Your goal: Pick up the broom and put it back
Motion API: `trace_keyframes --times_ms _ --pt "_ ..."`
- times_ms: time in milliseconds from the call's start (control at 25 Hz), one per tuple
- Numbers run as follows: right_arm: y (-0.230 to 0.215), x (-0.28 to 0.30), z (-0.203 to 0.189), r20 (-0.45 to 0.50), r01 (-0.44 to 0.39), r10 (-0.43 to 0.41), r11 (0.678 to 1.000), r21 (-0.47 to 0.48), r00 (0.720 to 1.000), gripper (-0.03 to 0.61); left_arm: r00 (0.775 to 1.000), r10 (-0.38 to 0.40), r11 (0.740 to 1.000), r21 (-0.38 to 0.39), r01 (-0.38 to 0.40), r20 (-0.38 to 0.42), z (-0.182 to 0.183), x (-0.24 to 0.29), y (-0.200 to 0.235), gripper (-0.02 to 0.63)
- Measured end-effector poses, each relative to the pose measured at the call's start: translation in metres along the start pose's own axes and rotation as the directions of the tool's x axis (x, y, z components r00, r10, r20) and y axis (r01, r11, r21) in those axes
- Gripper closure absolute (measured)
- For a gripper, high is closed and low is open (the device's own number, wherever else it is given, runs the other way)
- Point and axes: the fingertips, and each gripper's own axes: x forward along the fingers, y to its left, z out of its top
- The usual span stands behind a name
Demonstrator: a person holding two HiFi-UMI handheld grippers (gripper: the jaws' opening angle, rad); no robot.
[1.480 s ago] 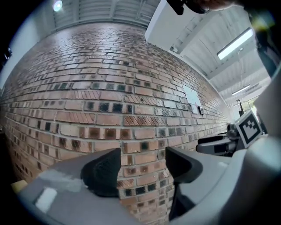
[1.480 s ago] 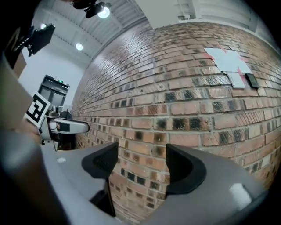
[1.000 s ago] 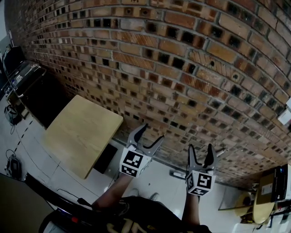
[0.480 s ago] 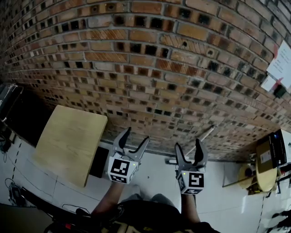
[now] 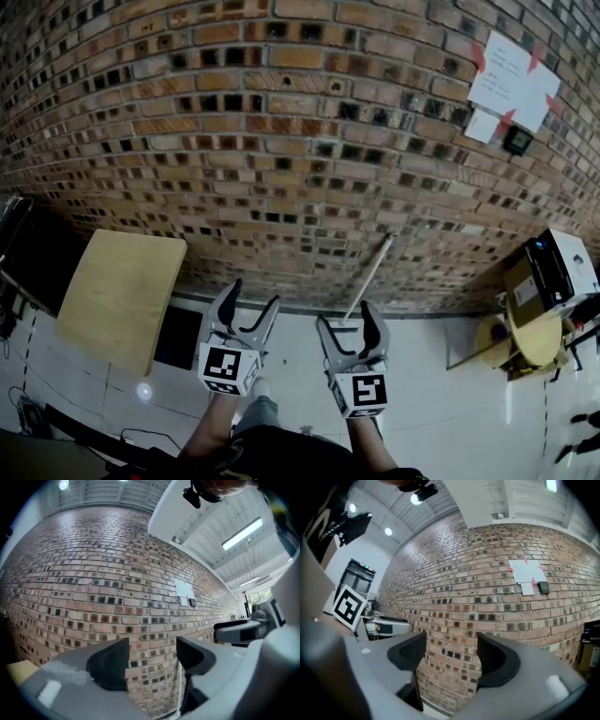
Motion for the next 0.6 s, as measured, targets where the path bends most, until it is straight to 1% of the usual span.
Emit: trace_keyframes --times_ms 40,160,240,320,400,520,600 --pt "-0.001 -0.02 -0.005 -0.006 -0.006 0.006 1.0 0.006 1.0 0.239 1.0 0.008 1.0 -0.008 -0.008 -0.007 -0.004 -0.009 -0.018 0.3" --pt "-0.015 -0.069 -0.039 -0.101 0.005 0.003 0.997 0.076 0.995 0.239 0.998 0.037 0.999 -0.005 -0.037 -0.048 -0.023 -0.031 -0.064 0.331" --pt "-0.026 -0.088 -0.048 -0.11 0.017 -0.004 0.993 0.115 0.994 0.239 0.996 0.034 0.999 -0.005 -0.035 -0.077 -0.028 -0.043 -0.084 0.331" --pt "-0.035 -0.101 -0.036 -0.083 0.031 -0.022 0.995 0.098 0.996 0.239 0.997 0.031 1.0 -0.001 -0.031 -0.072 -0.021 -0.052 -0.092 0.331" --pt "-0.043 -0.109 -0.017 -0.047 0.051 -0.049 0.997 0.059 0.998 0.239 0.999 0.023 1.0 0.009 -0.023 -0.038 -0.005 -0.055 -0.097 0.331" --pt "-0.052 -0.114 0.003 -0.014 0.103 -0.102 0.994 0.031 0.995 0.239 1.0 -0.016 0.999 0.031 0.016 0.021 0.019 -0.055 -0.101 0.331" --pt "-0.049 -0.118 0.008 -0.005 0.132 -0.132 0.991 0.026 0.991 0.239 0.998 -0.044 0.998 0.043 0.042 0.041 0.025 -0.059 -0.103 0.331"
